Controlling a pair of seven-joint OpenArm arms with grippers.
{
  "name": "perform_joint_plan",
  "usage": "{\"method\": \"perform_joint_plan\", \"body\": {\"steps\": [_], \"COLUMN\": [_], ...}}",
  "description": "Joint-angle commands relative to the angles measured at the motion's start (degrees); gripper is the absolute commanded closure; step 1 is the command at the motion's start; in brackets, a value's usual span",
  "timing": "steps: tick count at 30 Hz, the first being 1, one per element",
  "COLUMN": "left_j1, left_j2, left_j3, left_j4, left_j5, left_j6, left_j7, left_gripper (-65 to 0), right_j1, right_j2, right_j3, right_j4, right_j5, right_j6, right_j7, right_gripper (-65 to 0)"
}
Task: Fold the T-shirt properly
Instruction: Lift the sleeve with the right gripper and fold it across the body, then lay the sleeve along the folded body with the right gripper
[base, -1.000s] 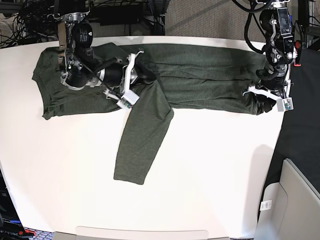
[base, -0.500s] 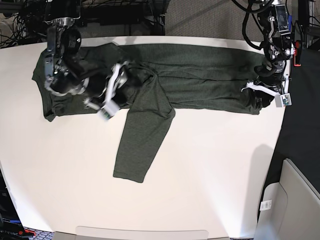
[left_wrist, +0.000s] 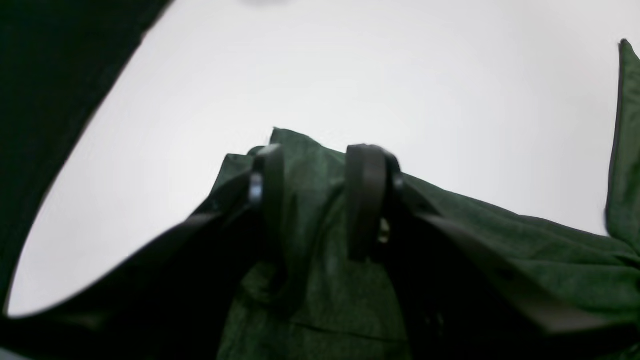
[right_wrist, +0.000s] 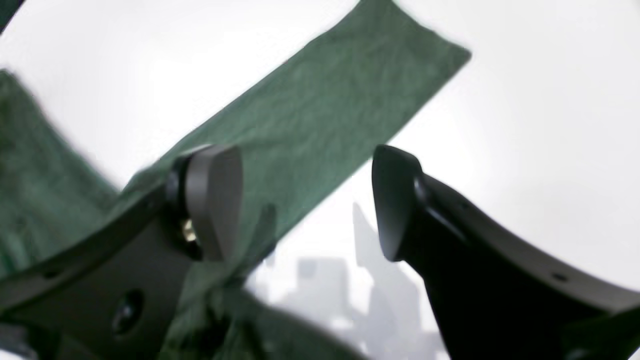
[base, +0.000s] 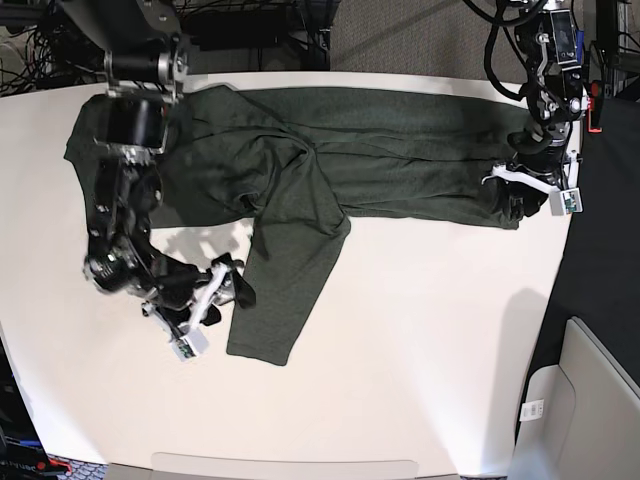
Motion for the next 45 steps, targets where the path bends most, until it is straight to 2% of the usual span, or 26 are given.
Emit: {"method": "perform_joint_plan", "body": {"steps": [1, 5, 9, 13, 19, 23, 27, 31, 34, 37, 42, 45], "left_j1": [-0.6, -0.6, -0.6, -0.6, -0.6, -0.6, -0.6, -0.7, -0.7, -0.7, -0.6, -0.6], "left_j2": [-0.6, -0.6, -0.6, -0.6, -0.6, -0.6, -0.6, -0.6, -0.6, -0.6, -0.6, -0.6], "left_j3": [-0.2, -0.4, -0.4, -0.3, -0.3, -0.3, -0.2, -0.2, -0.2, -0.2, -0.5, -0.6], "left_j4": [1.2, 1.2, 1.2, 1.2, 1.2, 1.2, 1.2, 1.2, 1.2, 1.2, 1.2, 1.2], "left_j5": [-0.2, -0.2, -0.2, -0.2, -0.2, -0.2, -0.2, -0.2, -0.2, -0.2, -0.2, -0.2], "left_j6": [-0.1, -0.1, -0.1, -0.1, -0.1, -0.1, -0.1, -0.1, -0.1, -0.1, -0.1, -0.1], "left_j7": [-1.5, -1.5, -1.5, -1.5, -1.5, -1.5, -1.5, -1.5, -1.5, -1.5, -1.5, -1.5], "left_gripper": [-20.3, -20.3, -20.3, -20.3, -20.3, -20.3, -20.3, -20.3, -20.3, -20.3, -20.3, -20.3], "right_j1": [2.5, 6.0, 8.2, 9.9, 10.9, 10.8, 10.8, 10.8, 10.6, 10.4, 10.3, 10.2], "right_j2": [-0.4, -3.5, -5.6, -6.3, -6.3, -6.3, -6.3, -7.5, -8.6, -9.4, -10.0, -10.1], "right_j3": [0.0, 0.2, 0.1, 0.1, 0.1, 0.1, 0.1, -0.1, -0.1, -0.1, -0.1, 0.0], "right_j4": [-1.4, -8.0, -12.9, -17.7, -25.8, -29.3, -34.0, -37.6, -38.5, -38.3, -38.2, -37.6], "right_j5": [-0.4, -7.0, -12.6, -14.9, -14.8, -14.8, -14.8, -14.8, -14.8, -14.8, -14.6, -14.1], "right_j6": [0.0, -3.4, -9.7, -13.3, -18.6, -20.2, -20.3, -20.1, -20.0, -20.0, -20.0, -19.9], "right_j7": [1.8, 7.0, 11.9, 16.5, 22.5, 25.1, 25.4, 24.4, 20.6, 16.8, 14.8, 14.8], "right_gripper": [-40.6, -40.6, -40.6, -40.6, -40.6, -40.6, -40.6, -40.5, -40.3, -34.2, -15.4, -6.6]}}
